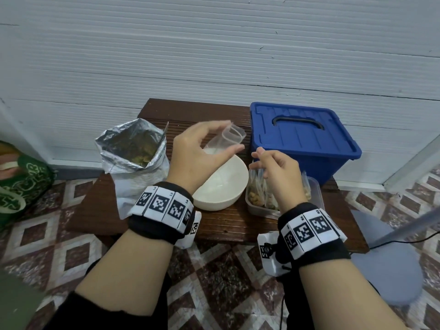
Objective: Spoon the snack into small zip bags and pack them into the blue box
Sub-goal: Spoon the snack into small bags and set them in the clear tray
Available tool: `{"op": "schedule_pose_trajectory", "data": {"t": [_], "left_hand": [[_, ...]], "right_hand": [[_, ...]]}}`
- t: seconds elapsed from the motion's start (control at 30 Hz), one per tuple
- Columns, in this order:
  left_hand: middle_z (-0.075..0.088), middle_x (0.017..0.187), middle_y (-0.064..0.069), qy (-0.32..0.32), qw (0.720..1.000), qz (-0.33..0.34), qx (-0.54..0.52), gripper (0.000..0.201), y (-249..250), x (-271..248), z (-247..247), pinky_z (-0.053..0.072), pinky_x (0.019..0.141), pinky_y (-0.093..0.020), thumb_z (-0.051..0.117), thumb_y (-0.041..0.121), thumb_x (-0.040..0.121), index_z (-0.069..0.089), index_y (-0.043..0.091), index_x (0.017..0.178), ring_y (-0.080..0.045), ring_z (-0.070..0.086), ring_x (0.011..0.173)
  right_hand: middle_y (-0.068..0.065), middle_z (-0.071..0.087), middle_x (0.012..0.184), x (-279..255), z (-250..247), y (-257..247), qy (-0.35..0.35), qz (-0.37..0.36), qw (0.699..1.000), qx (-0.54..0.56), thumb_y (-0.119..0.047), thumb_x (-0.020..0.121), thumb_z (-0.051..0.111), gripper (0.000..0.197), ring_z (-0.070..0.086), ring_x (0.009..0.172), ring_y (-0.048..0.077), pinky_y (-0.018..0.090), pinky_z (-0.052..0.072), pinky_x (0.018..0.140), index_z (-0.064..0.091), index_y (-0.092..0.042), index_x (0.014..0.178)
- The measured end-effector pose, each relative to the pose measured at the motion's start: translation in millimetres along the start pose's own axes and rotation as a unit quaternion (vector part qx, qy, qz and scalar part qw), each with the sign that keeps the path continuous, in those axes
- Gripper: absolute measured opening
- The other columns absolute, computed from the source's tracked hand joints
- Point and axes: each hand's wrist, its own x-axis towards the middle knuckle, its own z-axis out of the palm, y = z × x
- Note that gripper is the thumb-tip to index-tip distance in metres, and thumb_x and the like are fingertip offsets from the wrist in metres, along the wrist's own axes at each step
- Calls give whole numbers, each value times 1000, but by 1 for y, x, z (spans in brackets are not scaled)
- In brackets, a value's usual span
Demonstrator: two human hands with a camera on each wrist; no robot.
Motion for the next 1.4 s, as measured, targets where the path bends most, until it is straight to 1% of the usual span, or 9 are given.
{"op": "schedule_pose_trajectory", "data": {"t": [0.13,0.3,0.43,0.57,0.73,0.9,1.0,1.17,1.4], "left_hand": [[67,106,14,77,996,-32,-41,44,15,11,-28,46,86,-14,81,39,72,67,25,112,3,60,99],[66,103,17,124,987,-86,-61,43,21,20,-67,44,77,-6,82,32,72,64,27,110,11,59,92],[66,104,21,143,982,-124,-4,46,6,24,-103,43,86,-5,82,40,71,66,28,112,12,58,100],[68,106,15,123,977,-174,27,48,-13,19,-131,50,95,-21,83,42,69,68,28,112,4,62,101],[72,100,9,68,976,-204,15,49,-24,10,-143,54,93,-33,84,40,67,69,26,111,-3,66,97],[72,92,12,60,977,-204,-5,42,-29,6,-140,54,79,-17,83,32,71,68,24,109,4,67,88],[71,95,11,62,977,-206,-2,45,-31,6,-141,52,77,-13,83,33,71,67,22,112,6,66,88],[68,97,13,62,975,-212,5,47,-34,6,-143,53,82,-15,83,34,71,67,23,114,6,65,88],[68,100,14,61,975,-212,-11,49,-28,3,-147,52,80,-12,81,33,74,65,21,118,9,64,88]], "right_hand": [[-2,72,83,0,11,-7,-15,-41,999,-25,-35,93,56,27,63,90,9,22,41,77,70,-14,84],[-4,70,86,-4,41,-30,-77,-67,994,-40,-43,89,59,20,62,88,5,17,44,72,70,-26,90],[-9,68,89,3,77,-49,-109,-88,988,-65,-50,85,61,36,60,92,3,23,47,85,69,-24,110],[-16,58,79,12,107,-64,-128,-102,984,-69,-48,85,63,47,52,76,-9,9,39,72,63,-18,122],[-5,69,83,15,134,-72,-118,-139,977,-110,-37,86,66,26,53,68,-5,2,37,60,73,-15,96],[2,72,87,7,144,-73,-111,-243,947,-180,-22,95,56,21,64,84,16,26,46,77,74,-11,93],[7,72,82,3,146,-71,-119,-314,919,-207,-18,94,55,21,64,81,23,39,48,77,73,-7,90],[8,70,80,1,155,-70,-132,-273,930,-208,-20,95,54,22,62,79,24,39,49,76,70,-7,87],[6,68,80,7,160,-72,-72,-168,967,-179,-22,97,50,27,62,82,23,32,47,77,70,-8,86]]}}
